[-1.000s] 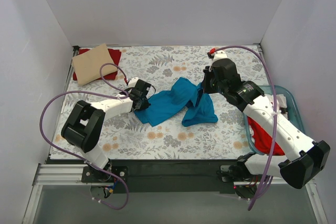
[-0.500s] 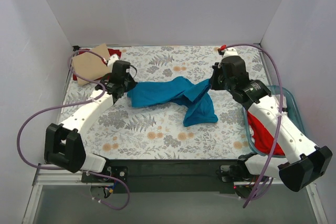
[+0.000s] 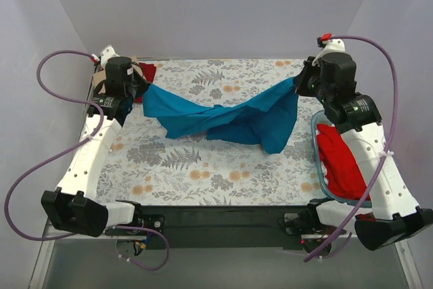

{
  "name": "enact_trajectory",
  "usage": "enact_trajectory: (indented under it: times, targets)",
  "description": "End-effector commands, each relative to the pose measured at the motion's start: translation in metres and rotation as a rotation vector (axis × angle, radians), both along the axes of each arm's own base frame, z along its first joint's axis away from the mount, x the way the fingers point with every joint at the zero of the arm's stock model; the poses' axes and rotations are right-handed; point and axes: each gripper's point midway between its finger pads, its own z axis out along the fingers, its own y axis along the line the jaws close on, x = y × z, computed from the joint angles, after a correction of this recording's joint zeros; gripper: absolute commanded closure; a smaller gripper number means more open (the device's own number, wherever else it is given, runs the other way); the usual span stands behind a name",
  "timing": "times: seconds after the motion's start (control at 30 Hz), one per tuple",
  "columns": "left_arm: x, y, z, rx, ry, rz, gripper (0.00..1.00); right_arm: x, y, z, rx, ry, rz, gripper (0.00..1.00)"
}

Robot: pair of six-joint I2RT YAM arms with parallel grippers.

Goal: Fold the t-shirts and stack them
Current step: Flatten the tshirt out

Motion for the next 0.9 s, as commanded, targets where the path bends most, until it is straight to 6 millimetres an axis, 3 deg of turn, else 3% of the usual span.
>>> enact_trajectory:
  times: [0.0,0.07,0.13,0.23,0.27,0.33,0.37,0.47,0.5,0.57,0.6,0.63,0.67,0.7,0.8,0.83,0.87]
  targets:
    - [-0.021,0.012,0.053,-0.002,-0.107,0.008,1.0,-0.011,-0.014,0.063,0.051,-0.157,-0.022,0.99]
    - [-0.025,0.015,0.06,-0.004,-0.116,0.016,1.0,-0.017,-0.022,0.088,0.071,-0.216,-0.051,0.99]
    - [-0.022,0.016,0.051,-0.011,-0.089,0.019,1.0,-0.021,-0.026,0.104,0.084,-0.256,-0.065,0.99]
    - [-0.007,0.016,0.032,-0.06,-0.06,0.001,1.0,-0.013,-0.02,0.101,0.085,-0.238,-0.048,0.99]
    - [0.005,0.019,0.007,-0.072,-0.007,0.005,1.0,-0.004,-0.016,0.089,0.079,-0.207,-0.044,0.99]
    - [0.028,0.02,-0.012,-0.1,0.019,0.003,1.0,0.007,-0.009,0.069,0.077,-0.158,-0.028,0.99]
    - [0.049,0.017,-0.036,-0.108,0.069,-0.005,1.0,0.018,-0.005,0.043,0.062,-0.098,-0.024,0.99]
    - [0.097,0.021,-0.052,-0.102,0.056,-0.007,1.0,0.042,-0.006,0.002,0.048,-0.015,-0.046,0.99]
    - [0.125,0.028,-0.061,-0.115,0.068,0.001,1.0,0.05,-0.009,-0.016,0.044,0.017,-0.057,0.99]
    - [0.154,0.03,-0.063,-0.123,0.068,-0.011,1.0,0.067,-0.021,-0.045,0.052,0.086,-0.097,0.99]
    - [0.181,0.031,-0.058,-0.12,0.05,-0.01,1.0,0.072,-0.025,-0.058,0.053,0.114,-0.108,0.99]
    - [0.188,0.031,-0.061,-0.124,0.067,-0.018,1.0,0.077,-0.026,-0.065,0.072,0.129,-0.105,0.99]
    - [0.196,0.026,-0.061,-0.14,0.076,-0.047,0.94,0.083,-0.031,-0.078,0.077,0.163,-0.111,0.99]
    - [0.208,0.018,-0.059,-0.159,0.104,-0.084,0.59,0.083,-0.03,-0.085,0.086,0.182,-0.102,0.99]
    - [0.2,0.009,-0.051,-0.177,0.121,-0.097,0.36,0.078,-0.027,-0.097,0.095,0.208,-0.071,0.99]
    - [0.182,0.008,-0.048,-0.18,0.11,-0.089,0.32,0.072,-0.022,-0.111,0.106,0.236,-0.044,0.99]
    - [0.172,0.005,-0.046,-0.185,0.1,-0.083,0.31,0.069,-0.02,-0.111,0.112,0.226,-0.036,0.99]
